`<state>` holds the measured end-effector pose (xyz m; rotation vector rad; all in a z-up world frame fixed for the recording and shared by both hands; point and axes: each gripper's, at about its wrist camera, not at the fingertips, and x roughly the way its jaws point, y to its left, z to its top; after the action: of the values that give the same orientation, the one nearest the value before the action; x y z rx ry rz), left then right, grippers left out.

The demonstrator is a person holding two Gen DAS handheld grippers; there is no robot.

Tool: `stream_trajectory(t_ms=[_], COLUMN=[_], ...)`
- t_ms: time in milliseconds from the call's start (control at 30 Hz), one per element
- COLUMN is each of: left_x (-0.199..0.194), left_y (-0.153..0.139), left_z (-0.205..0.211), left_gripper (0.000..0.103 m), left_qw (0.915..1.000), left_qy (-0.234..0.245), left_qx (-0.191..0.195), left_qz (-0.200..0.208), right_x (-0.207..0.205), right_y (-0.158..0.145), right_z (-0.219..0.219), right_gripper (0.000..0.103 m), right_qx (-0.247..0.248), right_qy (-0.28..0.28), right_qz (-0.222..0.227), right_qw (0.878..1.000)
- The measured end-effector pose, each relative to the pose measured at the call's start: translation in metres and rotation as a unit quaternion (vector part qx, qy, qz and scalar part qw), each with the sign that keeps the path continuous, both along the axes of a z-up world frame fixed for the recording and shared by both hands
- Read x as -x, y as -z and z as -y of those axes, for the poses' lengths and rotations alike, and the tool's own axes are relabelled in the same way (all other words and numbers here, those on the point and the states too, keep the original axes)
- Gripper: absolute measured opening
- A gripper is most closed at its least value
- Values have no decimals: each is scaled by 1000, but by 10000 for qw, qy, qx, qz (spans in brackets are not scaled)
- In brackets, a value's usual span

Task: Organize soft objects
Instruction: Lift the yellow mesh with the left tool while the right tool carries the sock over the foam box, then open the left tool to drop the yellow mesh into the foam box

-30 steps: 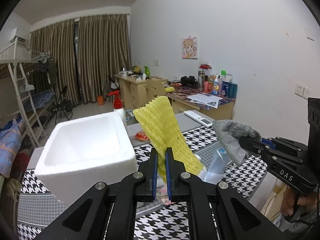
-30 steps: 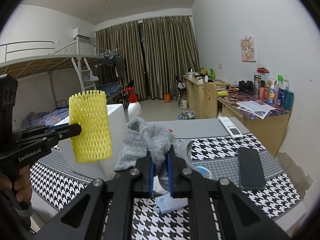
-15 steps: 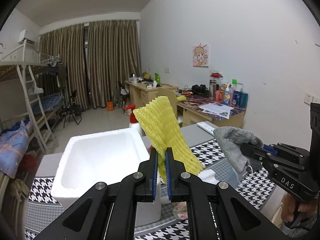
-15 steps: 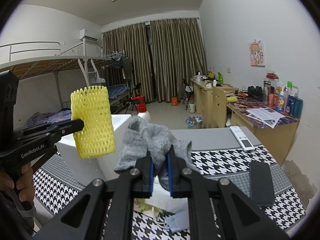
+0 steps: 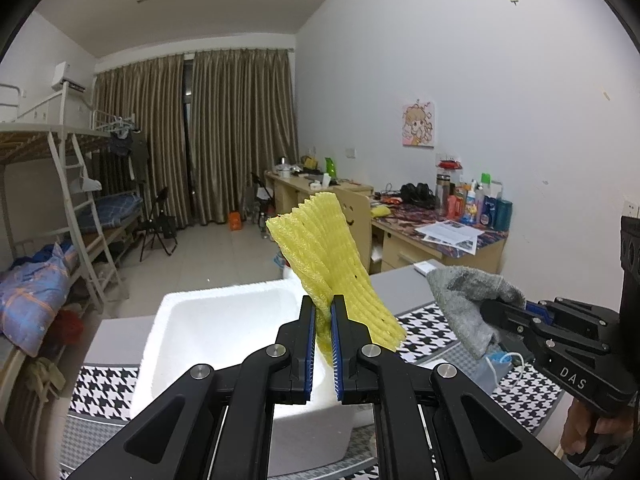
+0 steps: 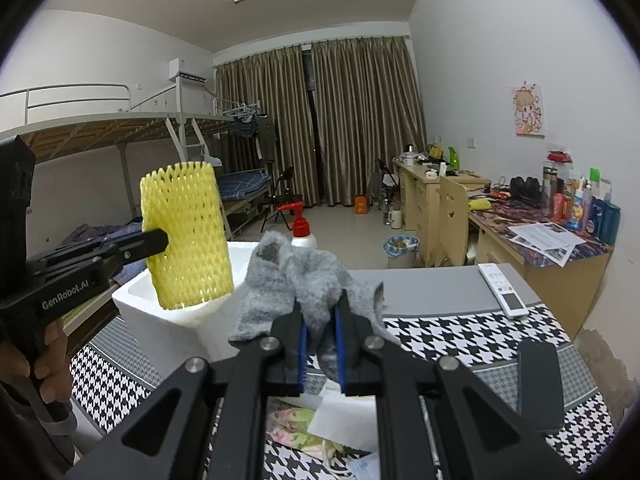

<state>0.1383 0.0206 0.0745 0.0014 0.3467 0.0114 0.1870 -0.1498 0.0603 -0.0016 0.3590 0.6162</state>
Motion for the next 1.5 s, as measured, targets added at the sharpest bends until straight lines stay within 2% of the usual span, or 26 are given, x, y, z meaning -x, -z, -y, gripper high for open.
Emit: stream_trajectory(t_ms=[467,833,1500], left_x=[-5,-15,-33], left_y=[-8,-1,16], left_z=[-31,-56,-76], left_gripper=[8,8,10], left_qw=[9986,9954,9939], left_qy=[-525,-948,-970], left_qx=[-16,-3,31], left_qz=[58,-149,-526], right_x=[-5,-13,-23], right_y=[-14,-16,-15], right_z=[-42,-63,-86], right_gripper=[15,15,15], right_qx=[56,117,298], right_qy=[-501,-713,-800], right_qz=[59,-38,-51], right_qw=[9987,9974,9963])
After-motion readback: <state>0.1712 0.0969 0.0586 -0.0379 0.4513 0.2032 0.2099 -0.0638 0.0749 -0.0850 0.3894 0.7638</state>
